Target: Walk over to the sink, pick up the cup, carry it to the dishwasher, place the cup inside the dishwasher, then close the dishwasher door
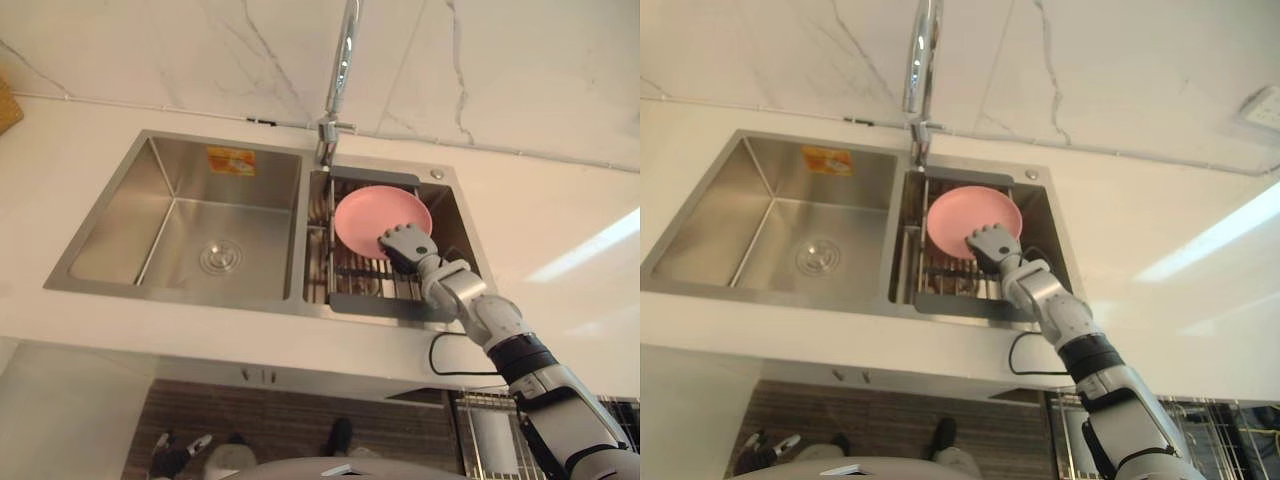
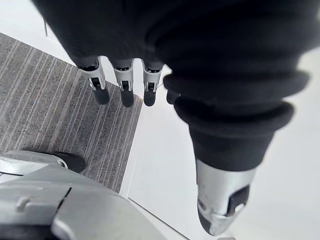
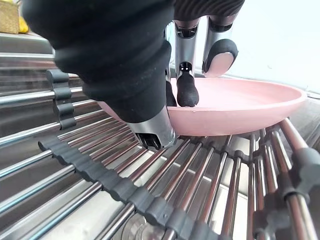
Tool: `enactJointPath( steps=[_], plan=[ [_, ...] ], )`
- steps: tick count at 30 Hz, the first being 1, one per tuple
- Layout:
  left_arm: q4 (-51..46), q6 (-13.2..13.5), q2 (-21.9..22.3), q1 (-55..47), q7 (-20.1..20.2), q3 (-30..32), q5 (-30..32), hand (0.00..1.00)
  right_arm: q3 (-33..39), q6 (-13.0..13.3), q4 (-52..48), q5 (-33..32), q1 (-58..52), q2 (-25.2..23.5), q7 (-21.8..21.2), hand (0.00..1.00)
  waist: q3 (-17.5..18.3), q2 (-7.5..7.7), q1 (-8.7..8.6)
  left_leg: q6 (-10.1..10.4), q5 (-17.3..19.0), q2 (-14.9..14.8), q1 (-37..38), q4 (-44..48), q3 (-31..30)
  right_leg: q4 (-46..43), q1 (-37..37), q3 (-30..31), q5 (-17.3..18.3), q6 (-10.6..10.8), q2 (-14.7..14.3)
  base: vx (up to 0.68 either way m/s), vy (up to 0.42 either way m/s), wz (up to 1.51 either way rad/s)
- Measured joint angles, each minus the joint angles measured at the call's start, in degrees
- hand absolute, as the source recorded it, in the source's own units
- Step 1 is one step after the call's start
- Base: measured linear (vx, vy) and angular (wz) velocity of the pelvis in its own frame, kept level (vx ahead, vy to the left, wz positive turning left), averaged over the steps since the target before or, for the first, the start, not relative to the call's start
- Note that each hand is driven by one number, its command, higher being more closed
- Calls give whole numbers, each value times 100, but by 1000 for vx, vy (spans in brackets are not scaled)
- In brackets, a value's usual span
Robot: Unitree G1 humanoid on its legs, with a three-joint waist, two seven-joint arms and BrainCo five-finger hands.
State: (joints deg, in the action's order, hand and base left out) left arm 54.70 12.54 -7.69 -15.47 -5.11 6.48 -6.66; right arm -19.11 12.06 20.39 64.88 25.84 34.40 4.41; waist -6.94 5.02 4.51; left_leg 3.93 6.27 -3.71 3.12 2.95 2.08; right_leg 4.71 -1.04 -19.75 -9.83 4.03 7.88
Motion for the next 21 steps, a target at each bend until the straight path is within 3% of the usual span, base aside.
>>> enactJointPath(
  steps=[15,21],
  plan=[
    [6,157,10,-123,-55,1,-2,0,471,-232,-576,-690,-115,81,198,100,11,-3,-135,-3,-2,1,92,-3,24,34,96,-7,3,7,5,0,0,0],
    [10,203,63,-134,-78,2,6,0,727,-233,-869,-937,-133,109,213,100,64,-87,-182,-3,-2,-9,117,-7,88,35,95,15,0,6,-1,-3,0,-1]
  ],
)
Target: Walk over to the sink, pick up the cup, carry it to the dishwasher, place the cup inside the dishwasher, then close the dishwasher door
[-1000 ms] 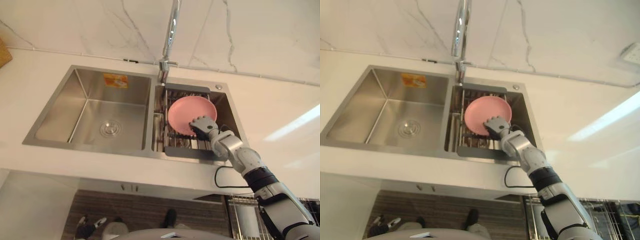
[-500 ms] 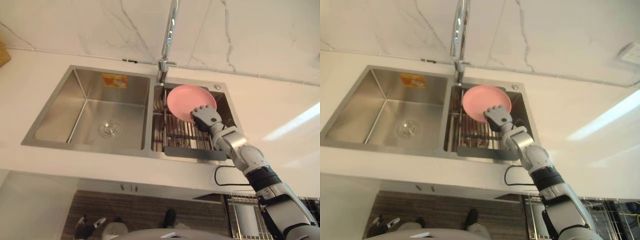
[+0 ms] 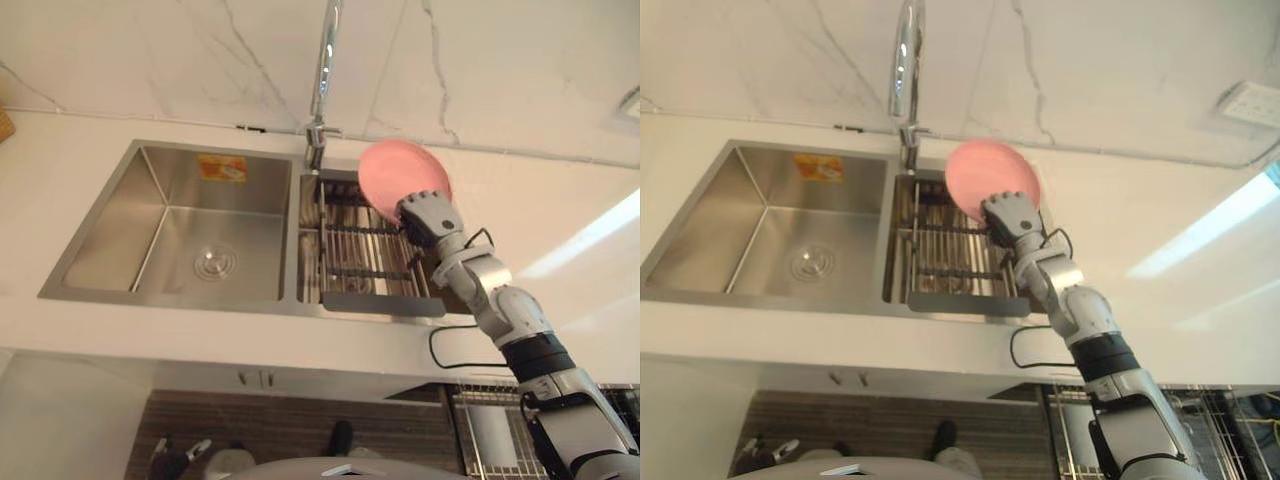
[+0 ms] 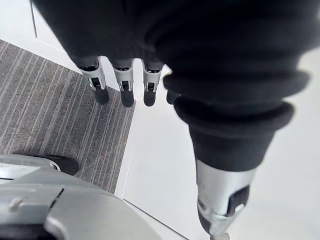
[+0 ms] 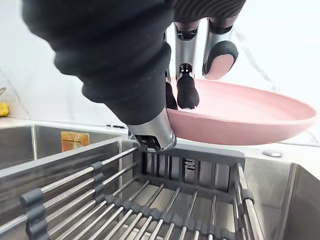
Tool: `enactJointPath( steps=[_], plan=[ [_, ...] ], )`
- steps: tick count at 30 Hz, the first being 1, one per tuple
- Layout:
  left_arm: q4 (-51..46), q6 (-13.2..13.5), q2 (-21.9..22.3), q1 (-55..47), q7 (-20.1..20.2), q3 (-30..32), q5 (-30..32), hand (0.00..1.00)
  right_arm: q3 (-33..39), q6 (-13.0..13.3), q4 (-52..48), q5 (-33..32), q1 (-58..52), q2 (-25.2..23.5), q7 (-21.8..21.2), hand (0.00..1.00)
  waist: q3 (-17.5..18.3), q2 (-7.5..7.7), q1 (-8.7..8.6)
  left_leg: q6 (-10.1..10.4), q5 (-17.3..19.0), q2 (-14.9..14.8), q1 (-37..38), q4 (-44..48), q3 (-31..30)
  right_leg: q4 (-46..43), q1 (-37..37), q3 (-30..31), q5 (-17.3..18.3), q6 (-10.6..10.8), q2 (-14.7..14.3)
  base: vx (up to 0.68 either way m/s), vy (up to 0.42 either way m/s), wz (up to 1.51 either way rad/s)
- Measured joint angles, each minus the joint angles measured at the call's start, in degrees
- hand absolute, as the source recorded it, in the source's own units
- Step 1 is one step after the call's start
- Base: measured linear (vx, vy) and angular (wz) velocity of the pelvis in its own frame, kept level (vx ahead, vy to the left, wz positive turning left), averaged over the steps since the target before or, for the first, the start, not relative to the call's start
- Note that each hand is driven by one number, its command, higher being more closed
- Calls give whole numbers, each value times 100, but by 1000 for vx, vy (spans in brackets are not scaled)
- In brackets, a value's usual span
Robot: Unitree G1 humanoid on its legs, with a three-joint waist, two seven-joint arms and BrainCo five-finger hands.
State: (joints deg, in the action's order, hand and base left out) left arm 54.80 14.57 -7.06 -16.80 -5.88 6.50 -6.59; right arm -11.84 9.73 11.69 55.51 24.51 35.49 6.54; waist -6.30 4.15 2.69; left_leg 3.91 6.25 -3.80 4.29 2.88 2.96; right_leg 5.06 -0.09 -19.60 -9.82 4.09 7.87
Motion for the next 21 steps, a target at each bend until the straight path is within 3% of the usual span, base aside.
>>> enactJointPath(
  steps=[6,12,16,18,19,20,21],
  plan=[
    [0,59,3,-9,-15,-1,123,0,224,2,-249,-180,-195,95,9,100,2,-3,-50,2,4,-6,86,-8,80,1,-7,72,-12,0,-10,1,3,-7],
    [-5,58,-35,3,0,-107,342,0,789,-25,-790,-354,-530,148,12,100,15,-6,-157,-18,121,11,193,79,583,2,-184,629,-149,4,-50,-32,23,-45],
    [5,34,-105,-41,39,-222,363,0,1080,-163,-1330,-447,-1095,347,24,100,33,14,-325,-29,430,-2,144,497,1105,-15,-394,1190,-278,45,-123,-56,31,-72],
    [11,17,-137,-63,46,-208,437,0,1111,-255,-1341,-458,-1207,342,123,100,67,23,-429,-76,509,-66,63,688,1437,3,-536,1127,19,104,-106,-73,16,-79],
    [0,2,-94,-49,45,-201,449,0,1151,-293,-1306,-465,-1321,336,202,100,136,-93,-416,-125,458,-229,5,701,1631,-52,-616,569,594,217,-121,-61,13,-114],
    [-31,6,39,-31,19,-130,440,0,1123,-328,-1274,-464,-1294,310,276,100,208,-352,-312,-117,428,-591,-35,653,2030,-638,-841,-386,818,-393,-88,-4,33,-108],
    [-29,6,44,-23,11,-102,435,0,1115,-329,-1272,-463,-1277,311,286,100,209,-359,-298,-111,424,-625,-19,650,2088,-825,-891,-498,772,-516,-55,35,13,-124]
  ],
)
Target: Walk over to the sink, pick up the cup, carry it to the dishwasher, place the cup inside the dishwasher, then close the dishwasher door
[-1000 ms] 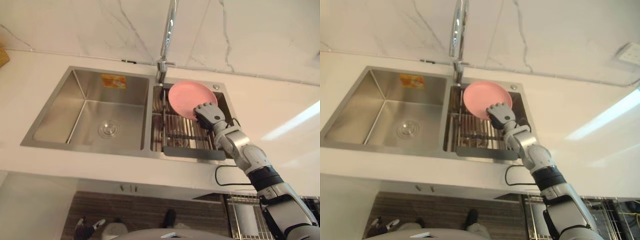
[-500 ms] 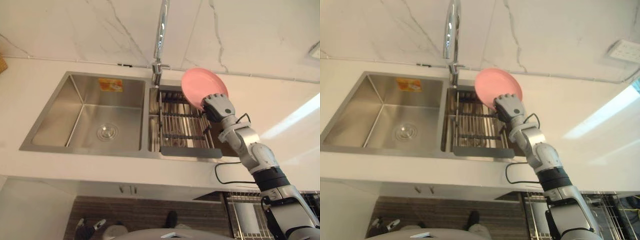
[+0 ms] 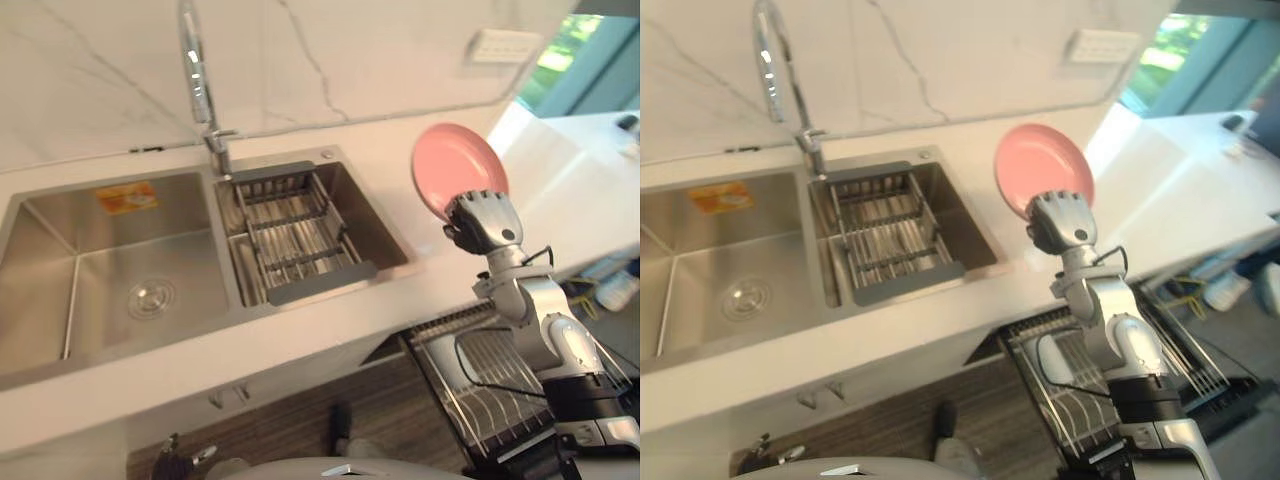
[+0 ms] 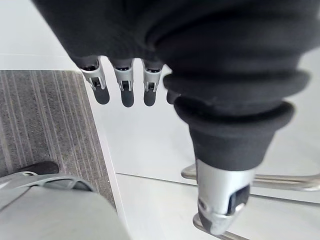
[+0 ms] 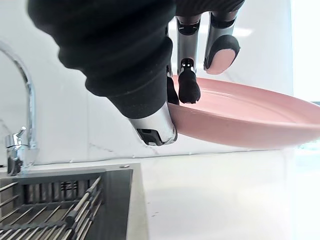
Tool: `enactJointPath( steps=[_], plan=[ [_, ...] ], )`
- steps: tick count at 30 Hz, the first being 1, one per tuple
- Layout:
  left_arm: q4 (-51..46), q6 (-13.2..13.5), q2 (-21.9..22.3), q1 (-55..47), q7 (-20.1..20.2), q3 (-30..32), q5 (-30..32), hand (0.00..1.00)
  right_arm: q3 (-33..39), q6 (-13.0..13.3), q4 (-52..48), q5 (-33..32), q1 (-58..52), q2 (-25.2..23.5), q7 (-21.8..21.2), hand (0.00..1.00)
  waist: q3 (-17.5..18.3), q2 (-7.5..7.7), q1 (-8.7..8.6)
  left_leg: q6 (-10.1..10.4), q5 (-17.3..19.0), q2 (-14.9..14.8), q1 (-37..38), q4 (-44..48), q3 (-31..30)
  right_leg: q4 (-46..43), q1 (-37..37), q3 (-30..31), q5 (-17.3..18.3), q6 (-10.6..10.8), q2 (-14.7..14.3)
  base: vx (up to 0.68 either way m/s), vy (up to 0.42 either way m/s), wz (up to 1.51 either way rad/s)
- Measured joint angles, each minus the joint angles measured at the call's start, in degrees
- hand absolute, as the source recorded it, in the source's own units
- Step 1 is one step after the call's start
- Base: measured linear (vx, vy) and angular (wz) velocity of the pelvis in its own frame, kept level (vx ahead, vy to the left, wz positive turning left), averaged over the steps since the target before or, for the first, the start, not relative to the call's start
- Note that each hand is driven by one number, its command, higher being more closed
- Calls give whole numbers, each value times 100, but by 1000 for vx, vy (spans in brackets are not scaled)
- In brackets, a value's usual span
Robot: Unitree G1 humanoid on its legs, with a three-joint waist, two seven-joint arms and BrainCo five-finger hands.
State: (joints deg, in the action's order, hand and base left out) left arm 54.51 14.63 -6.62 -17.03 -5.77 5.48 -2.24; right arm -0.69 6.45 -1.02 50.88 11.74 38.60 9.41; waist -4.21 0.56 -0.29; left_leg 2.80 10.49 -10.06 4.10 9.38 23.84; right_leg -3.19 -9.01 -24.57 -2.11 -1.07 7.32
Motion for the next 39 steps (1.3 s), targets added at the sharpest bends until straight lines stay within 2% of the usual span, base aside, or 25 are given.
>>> enactJointPath(
  steps=[1,2,3,4,5,6,7,8,9,10,11,12,14,16,17,21,23,25,26,31,34,39],
  plan=[
    [-3,2,7,9,-17,119,-72,0,-68,9,62,1,120,3,85,100,4,41,38,20,-12,-116,23,66,233,-1087,-165,-555,-13,-284,364,68,-16,-99],
    [10,-34,-90,0,-31,130,-150,0,-139,2,262,3,270,-37,145,100,47,252,61,41,67,-151,-60,461,407,-1865,-126,-921,-161,-559,871,19,-94,-129],
    [24,-70,-133,84,-37,192,-159,0,-140,-20,395,5,432,-86,160,100,63,384,164,19,221,-246,-196,841,474,-1805,-197,-1005,-304,-644,701,-49,-118,-115],
    [32,-87,-91,152,-37,216,-158,0,-141,-49,499,4,560,-154,165,100,40,423,240,-24,244,-301,-292,871,420,-1579,-216,-1018,-474,-829,590,-185,-105,-138],
    [42,-89,24,180,-34,229,-162,0,-130,-78,666,2,861,-208,178,100,51,186,374,23,-85,-375,-187,92,435,-760,-69,-828,-836,-911,103,-243,-54,-135],
    [45,-85,66,293,-48,220,-224,0,-133,-57,723,3,991,-199,195,100,-22,245,385,160,-258,-305,-34,-131,744,-1435,-85,-1023,-86,-667,421,-177,-45,-113],
    [45,-92,46,329,-74,210,-238,0,-142,-27,778,3,1007,-204,199,100,-21,266,365,187,-296,-305,-9,-112,790,-1615,28,-1114,105,-473,551,-30,-97,-68],
    [95,-114,-20,362,-177,240,-277,0,-184,16,875,5,1041,-208,196,100,-12,335,381,219,-316,-339,20,-78,866,-1524,308,-1221,215,-162,688,23,-271,-55],
    [123,-142,-214,363,-243,273,-328,0,-200,13,881,1,1083,-199,180,100,-11,481,419,292,-358,-362,-5,12,958,-878,800,-1200,92,364,767,0,-320,-48],
    [123,-171,-273,385,-242,309,-327,0,-193,15,866,-1,1104,-185,177,100,-24,523,404,338,-385,-387,-33,37,967,-581,920,-1132,70,583,689,-57,-400,-28],
    [134,-222,-309,440,-215,328,-314,0,-176,19,867,-39,1120,-107,162,100,-47,535,365,455,-453,-470,-66,46,940,-107,1118,-1202,86,677,467,-43,-217,-4],
    [131,-218,-273,447,-173,316,-298,0,-149,19,865,-106,1096,-55,138,100,-89,455,361,501,-484,-526,-65,45,932,50,1187,-1221,58,706,366,-105,-271,2],
    [135,-218,55,347,-138,213,-135,0,94,6,855,-208,723,151,45,100,-109,190,320,611,-686,-623,46,-185,915,287,1357,-1332,11,650,125,-98,-171,11],
    [126,-215,138,221,-142,126,-106,0,332,-5,854,-207,437,198,-80,100,-64,80,266,640,-854,-611,143,-448,919,384,1449,-1375,3,637,31,-70,-82,10],
    [128,-214,139,175,-126,111,-98,0,420,-7,855,-206,358,200,-139,100,-64,77,206,645,-945,-581,224,-562,916,440,1480,-1380,-15,611,1,-73,-54,5],
    [132,-206,79,175,-102,115,-61,0,587,104,843,-209,180,199,-372,100,-75,117,170,639,-1004,-514,281,-674,918,596,1513,-1334,-143,591,-14,-90,15,-4],
    [133,-211,11,195,-96,116,-35,0,631,239,819,-215,143,192,-572,100,-127,204,132,577,-1040,-422,206,-717,908,767,1490,-1320,-295,597,12,-84,54,1],
    [138,-218,-14,215,-78,118,-25,0,662,296,813,-214,23,182,-640,100,-151,225,118,533,-1076,-347,186,-787,885,781,1464,-1335,-333,606,57,-56,89,11],
    [143,-220,-9,217,-4,116,-18,0,661,346,816,-214,-107,147,-748,100,-156,215,118,519,-1080,-290,177,-813,854,781,1465,-1355,-352,629,107,-34,94,11],
    [146,-219,-6,325,89,113,12,0,658,391,863,-296,-190,128,-761,100,-302,143,118,401,-1137,-146,-166,-834,743,763,1161,-1404,-462,636,242,-44,94,10],
    [122,-202,-12,530,115,113,5,0,633,281,936,-353,-104,128,-706,100,-656,90,148,300,-1208,-69,-513,-825,622,597,819,-1451,-490,607,362,-86,77,13],
    [-30,-64,-118,963,117,99,-192,0,525,-120,1562,-591,877,130,-188,100,-1355,79,186,124,-1336,31,-1195,-726,486,450,208,-1529,-627,511,496,-102,47,14]
  ],
)
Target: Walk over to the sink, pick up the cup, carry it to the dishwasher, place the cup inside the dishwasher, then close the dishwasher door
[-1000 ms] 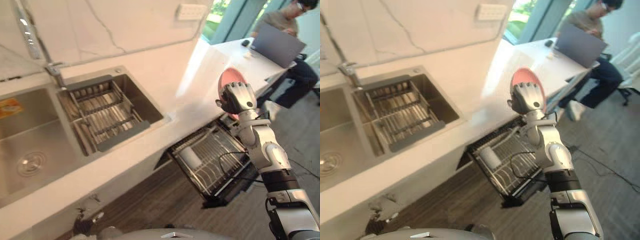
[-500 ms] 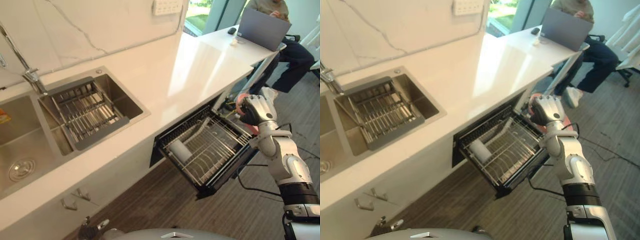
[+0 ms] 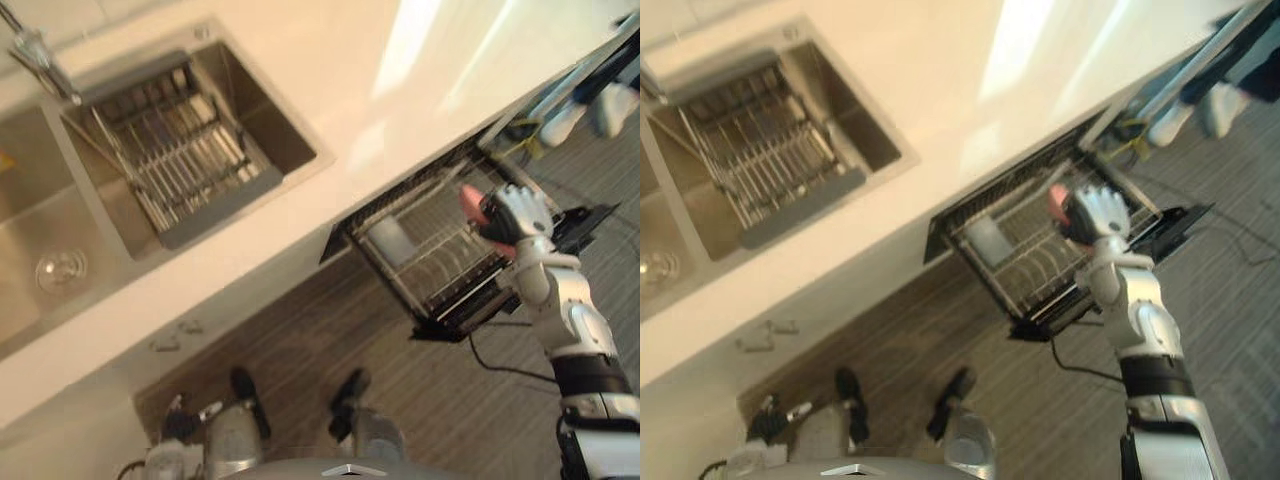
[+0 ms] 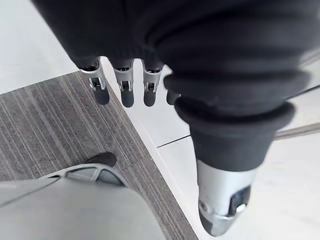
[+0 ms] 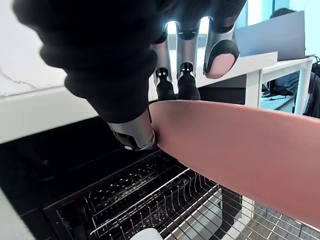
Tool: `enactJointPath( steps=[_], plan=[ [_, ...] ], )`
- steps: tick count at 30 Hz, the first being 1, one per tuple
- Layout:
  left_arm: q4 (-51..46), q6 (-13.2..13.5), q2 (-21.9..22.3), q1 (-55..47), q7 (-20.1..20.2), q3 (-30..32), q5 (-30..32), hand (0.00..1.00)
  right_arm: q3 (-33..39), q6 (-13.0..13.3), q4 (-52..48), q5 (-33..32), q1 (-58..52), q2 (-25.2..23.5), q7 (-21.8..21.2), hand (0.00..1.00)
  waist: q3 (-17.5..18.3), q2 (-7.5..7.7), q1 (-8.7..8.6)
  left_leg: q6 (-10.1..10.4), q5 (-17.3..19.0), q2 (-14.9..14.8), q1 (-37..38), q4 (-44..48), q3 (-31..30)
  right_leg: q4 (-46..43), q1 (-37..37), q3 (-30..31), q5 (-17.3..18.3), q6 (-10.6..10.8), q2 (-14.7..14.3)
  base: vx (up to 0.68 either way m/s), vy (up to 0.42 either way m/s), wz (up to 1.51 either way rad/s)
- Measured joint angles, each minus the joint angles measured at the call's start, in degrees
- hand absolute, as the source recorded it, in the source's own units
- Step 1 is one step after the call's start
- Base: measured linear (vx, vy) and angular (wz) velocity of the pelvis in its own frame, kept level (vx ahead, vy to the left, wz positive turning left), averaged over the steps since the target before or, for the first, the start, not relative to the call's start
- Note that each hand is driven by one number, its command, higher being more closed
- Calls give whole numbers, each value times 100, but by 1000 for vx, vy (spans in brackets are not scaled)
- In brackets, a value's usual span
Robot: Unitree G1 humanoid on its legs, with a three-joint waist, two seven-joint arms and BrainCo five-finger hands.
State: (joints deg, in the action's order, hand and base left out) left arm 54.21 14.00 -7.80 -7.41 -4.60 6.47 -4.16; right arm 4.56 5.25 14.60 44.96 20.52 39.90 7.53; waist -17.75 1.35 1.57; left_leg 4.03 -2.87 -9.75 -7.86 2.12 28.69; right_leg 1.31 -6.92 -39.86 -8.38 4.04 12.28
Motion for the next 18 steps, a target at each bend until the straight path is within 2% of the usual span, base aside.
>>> enactJointPath(
  steps=[2,4,6,12,14,16,18],
  plan=[
    [-169,62,-88,116,-1,-7,-116,0,-5,-209,74,-87,361,9,238,100,-337,-32,18,-54,-15,48,-275,101,-50,-3,-220,-6,-95,-26,69,-74,80,12],
    [-280,82,-167,176,0,-42,-264,0,-19,-281,203,-263,690,25,394,100,-544,-68,25,-99,-20,101,-466,177,-55,-3,-380,11,-170,-41,128,-63,86,4],
    [-415,82,-224,239,1,-113,-429,0,-151,-402,303,-434,1032,191,462,100,-706,-169,44,-177,30,117,-728,340,-58,-1,-593,67,-287,-88,173,-73,98,0],
    [-525,96,-282,543,-1,-574,-817,0,-819,-580,1094,-793,2319,790,547,100,-938,-605,177,-326,120,279,-1611,724,-270,-1,-1372,318,-532,-74,373,-89,124,0],
    [-539,121,-255,676,0,-868,-918,0,-993,-717,1430,-950,2791,1055,506,100,-1077,-878,215,-391,89,353,-1924,809,-397,-13,-1621,337,-613,-78,449,-96,105,11],
    [-576,174,-224,685,-1,-1026,-928,0,-1132,-823,1703,-1007,3027,1214,422,100,-1156,-1045,316,-410,93,401,-2062,879,-488,-59,-1788,436,-642,-83,498,-89,102,-3],
    [-579,235,-220,675,-3,-1167,-1004,0,-1261,-897,2016,-1169,3287,1298,280,100,-1163,-1129,391,-430,79,480,-2216,875,-619,-112,-2032,558,-686,-99,561,-70,85,-14]
  ],
)
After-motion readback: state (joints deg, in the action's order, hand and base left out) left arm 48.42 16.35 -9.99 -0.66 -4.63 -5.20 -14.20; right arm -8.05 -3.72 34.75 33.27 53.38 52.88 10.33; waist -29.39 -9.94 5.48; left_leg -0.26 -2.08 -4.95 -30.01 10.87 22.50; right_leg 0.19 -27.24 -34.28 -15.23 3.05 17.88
